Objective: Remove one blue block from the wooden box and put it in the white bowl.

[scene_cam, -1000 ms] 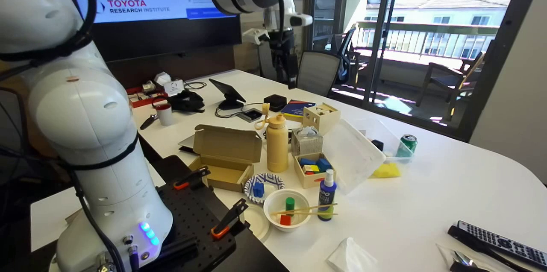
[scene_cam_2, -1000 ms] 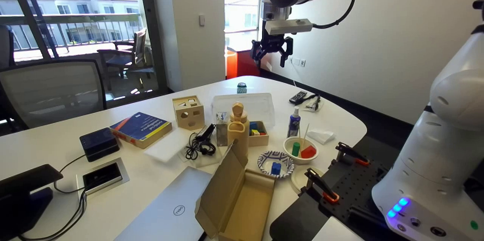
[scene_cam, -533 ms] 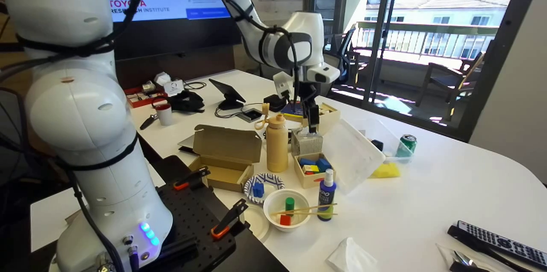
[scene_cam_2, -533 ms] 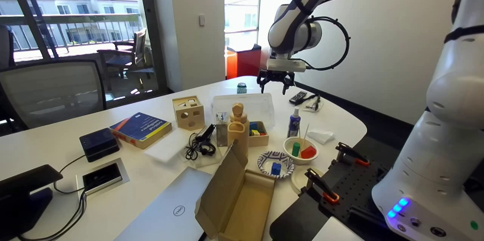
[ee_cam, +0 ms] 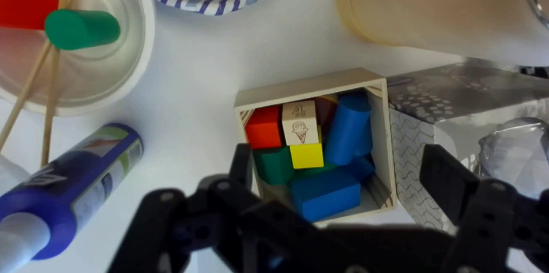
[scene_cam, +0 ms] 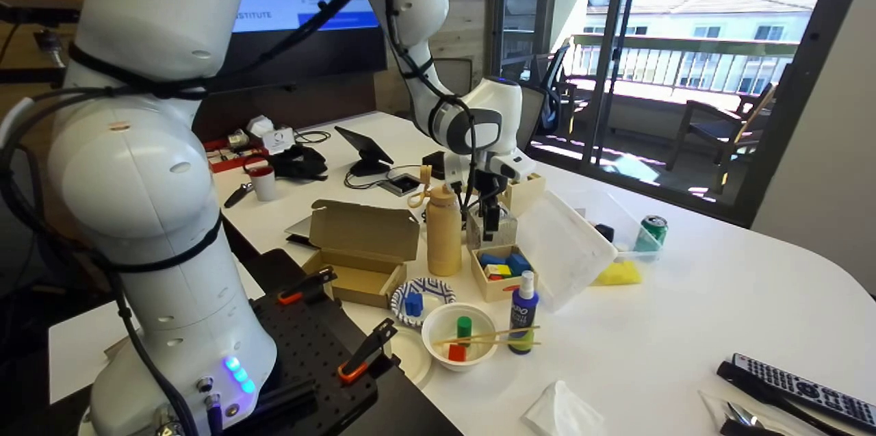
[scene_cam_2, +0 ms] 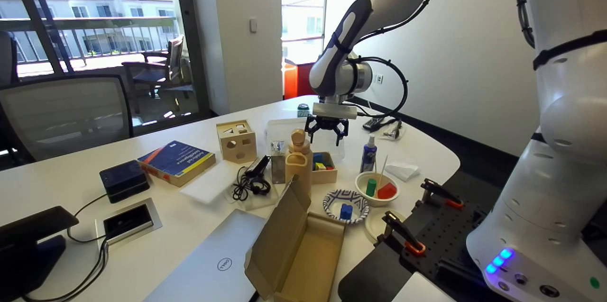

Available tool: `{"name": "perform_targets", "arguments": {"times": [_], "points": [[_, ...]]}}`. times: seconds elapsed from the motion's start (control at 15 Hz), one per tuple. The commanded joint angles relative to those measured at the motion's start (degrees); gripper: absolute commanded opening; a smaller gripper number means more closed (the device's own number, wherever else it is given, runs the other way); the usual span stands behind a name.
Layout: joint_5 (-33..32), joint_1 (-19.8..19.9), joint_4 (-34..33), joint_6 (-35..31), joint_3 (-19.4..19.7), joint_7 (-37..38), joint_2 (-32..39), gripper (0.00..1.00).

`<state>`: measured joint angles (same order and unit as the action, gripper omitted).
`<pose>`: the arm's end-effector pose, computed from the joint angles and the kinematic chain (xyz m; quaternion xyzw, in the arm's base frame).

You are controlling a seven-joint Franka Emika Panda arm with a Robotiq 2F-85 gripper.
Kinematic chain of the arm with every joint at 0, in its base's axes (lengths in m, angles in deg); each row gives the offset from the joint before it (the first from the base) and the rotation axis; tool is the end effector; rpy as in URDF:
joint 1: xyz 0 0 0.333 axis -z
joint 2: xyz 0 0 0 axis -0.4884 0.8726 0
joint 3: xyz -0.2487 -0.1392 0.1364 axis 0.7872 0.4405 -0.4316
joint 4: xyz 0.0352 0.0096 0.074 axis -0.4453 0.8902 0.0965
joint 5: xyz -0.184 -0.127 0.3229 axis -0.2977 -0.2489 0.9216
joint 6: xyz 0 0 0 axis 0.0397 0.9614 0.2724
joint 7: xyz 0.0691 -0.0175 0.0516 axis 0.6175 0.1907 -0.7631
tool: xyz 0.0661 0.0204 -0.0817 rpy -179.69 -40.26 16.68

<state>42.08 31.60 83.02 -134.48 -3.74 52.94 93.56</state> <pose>0.5537 -0.0542 0.1534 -0.9279 0.3711 -0.0030 0.0354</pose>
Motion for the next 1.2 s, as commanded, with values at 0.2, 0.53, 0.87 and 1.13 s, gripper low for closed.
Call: {"name": "perform_targets", "arguments": {"times": [0.2,0.53,0.87,1.13], "points": [[3.2,-1.4,-8.1,1.4,1.4,0.3,8.8,1.0],[4.3,-1.6,-12.7,2.4,1.7,0.8,13.4,1.0],[4.5,-1.8,-16.1,3.3,2.3,1.6,16.8,0.74],[4.6,-2.0,-18.3,4.0,2.3,2.5,19.0,0.7]]}}
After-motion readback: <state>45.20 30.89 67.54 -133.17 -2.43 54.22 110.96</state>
